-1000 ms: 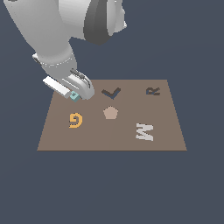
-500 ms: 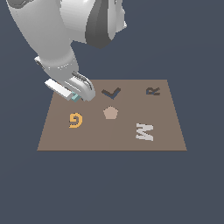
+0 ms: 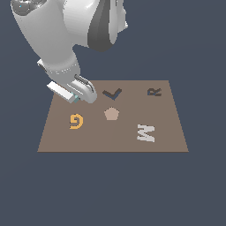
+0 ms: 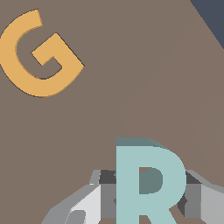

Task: Insert a designated object into the corresponding slot on a board.

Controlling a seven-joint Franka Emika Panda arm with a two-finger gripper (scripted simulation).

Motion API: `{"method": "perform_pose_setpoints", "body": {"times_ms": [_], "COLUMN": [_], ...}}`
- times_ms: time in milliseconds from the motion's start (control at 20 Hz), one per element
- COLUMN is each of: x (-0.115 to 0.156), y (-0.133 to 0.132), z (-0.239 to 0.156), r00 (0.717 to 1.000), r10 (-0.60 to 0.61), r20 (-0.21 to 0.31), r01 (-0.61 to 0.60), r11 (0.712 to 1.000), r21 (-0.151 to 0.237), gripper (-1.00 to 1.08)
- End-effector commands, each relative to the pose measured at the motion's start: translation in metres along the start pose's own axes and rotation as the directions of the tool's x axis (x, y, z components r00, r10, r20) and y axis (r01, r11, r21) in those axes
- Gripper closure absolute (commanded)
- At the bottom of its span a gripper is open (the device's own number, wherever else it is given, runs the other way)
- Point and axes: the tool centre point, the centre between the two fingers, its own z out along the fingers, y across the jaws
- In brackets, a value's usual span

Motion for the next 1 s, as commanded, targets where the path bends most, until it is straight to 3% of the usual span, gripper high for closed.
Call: {"method": "perform_pose_setpoints", "body": {"times_ms": [0,500,950], "x": [0.0,-0.004,-0.03], "y": [0.0,-0.001,-0.012], "z": [0.0,0.0,-0.001], "r00": [1.0,1.0,0.995], "r10": [0.0,0.014,0.104], "r20": [0.0,0.0,0.0], "r01": [0.0,-0.014,-0.104], "r11": [1.0,1.0,0.995], "r21": [0.0,0.0,0.0], "gripper": [1.08,1.08,1.08]}}
